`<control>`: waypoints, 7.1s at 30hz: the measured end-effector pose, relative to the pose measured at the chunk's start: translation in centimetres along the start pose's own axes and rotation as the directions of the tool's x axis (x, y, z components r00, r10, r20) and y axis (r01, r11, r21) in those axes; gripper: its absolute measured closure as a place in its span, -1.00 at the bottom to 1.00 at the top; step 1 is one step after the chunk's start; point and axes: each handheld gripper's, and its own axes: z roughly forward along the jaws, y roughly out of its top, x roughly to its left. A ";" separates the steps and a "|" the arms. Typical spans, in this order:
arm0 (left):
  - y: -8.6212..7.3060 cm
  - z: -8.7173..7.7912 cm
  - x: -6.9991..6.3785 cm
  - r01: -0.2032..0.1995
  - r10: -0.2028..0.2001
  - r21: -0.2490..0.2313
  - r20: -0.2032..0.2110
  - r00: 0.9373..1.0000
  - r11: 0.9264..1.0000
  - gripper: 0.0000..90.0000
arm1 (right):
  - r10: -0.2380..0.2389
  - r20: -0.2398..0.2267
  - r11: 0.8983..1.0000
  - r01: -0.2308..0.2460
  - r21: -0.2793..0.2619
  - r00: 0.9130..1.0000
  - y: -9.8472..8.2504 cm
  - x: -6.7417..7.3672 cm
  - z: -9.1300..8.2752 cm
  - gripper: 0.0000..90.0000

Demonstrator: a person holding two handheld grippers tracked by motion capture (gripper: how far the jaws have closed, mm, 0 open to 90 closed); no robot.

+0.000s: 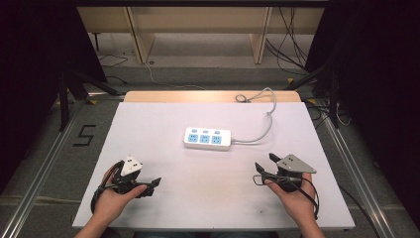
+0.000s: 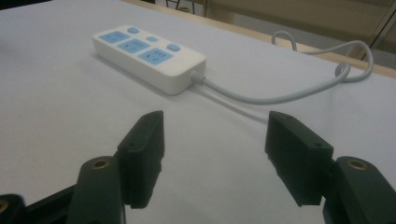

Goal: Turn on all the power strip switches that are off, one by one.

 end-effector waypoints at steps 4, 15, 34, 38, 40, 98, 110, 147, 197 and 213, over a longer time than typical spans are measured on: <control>0.0 0.0 0.0 0.006 -0.006 -0.008 0.002 1.000 1.000 -0.65 | -0.007 0.001 1.000 0.007 -0.002 1.000 0.5 0.2 0.1 0.04; 0.0 0.0 -0.1 0.002 -0.002 -0.007 0.009 1.000 1.000 -0.65 | -0.036 0.012 0.999 0.035 0.041 0.999 2.0 0.4 0.7 0.71; 0.0 0.1 0.0 0.003 -0.003 -0.002 0.005 1.000 1.000 -0.65 | -0.051 0.010 0.994 0.050 0.097 0.999 3.1 0.9 1.9 1.00; 0.0 0.1 0.0 0.006 -0.006 -0.005 0.005 1.000 1.000 -0.65 | -0.057 0.009 0.993 0.055 0.100 0.998 3.4 1.0 2.2 1.00; 0.0 0.1 0.0 0.009 -0.009 -0.002 0.006 1.000 1.000 -0.65 | -0.060 0.006 0.993 0.059 0.106 0.998 3.8 1.0 2.5 1.00; 0.1 0.2 -0.2 0.002 -0.002 -0.010 0.005 1.000 1.000 -0.65 | -0.079 -0.044 0.981 0.085 0.174 0.996 8.9 2.3 9.1 1.00; 0.1 0.2 -0.2 0.003 -0.002 -0.011 0.005 1.000 1.000 -0.65 | -0.071 -0.065 0.978 0.082 0.191 0.995 10.3 2.8 10.6 1.00; 0.1 0.1 -0.2 0.000 0.001 -0.012 0.008 1.000 1.000 -0.65 | -0.031 -0.084 0.961 0.053 0.270 0.996 12.6 3.1 14.2 1.00; 0.2 0.1 -0.2 -0.005 0.005 -0.015 0.008 1.000 1.000 -0.65 | 0.036 -0.084 0.915 0.001 0.403 0.996 12.9 2.7 18.3 1.00; 0.2 0.2 -0.2 -0.004 0.004 -0.013 0.010 1.000 1.000 -0.65 | 0.042 -0.079 0.894 -0.003 0.448 0.996 12.7 2.6 19.5 1.00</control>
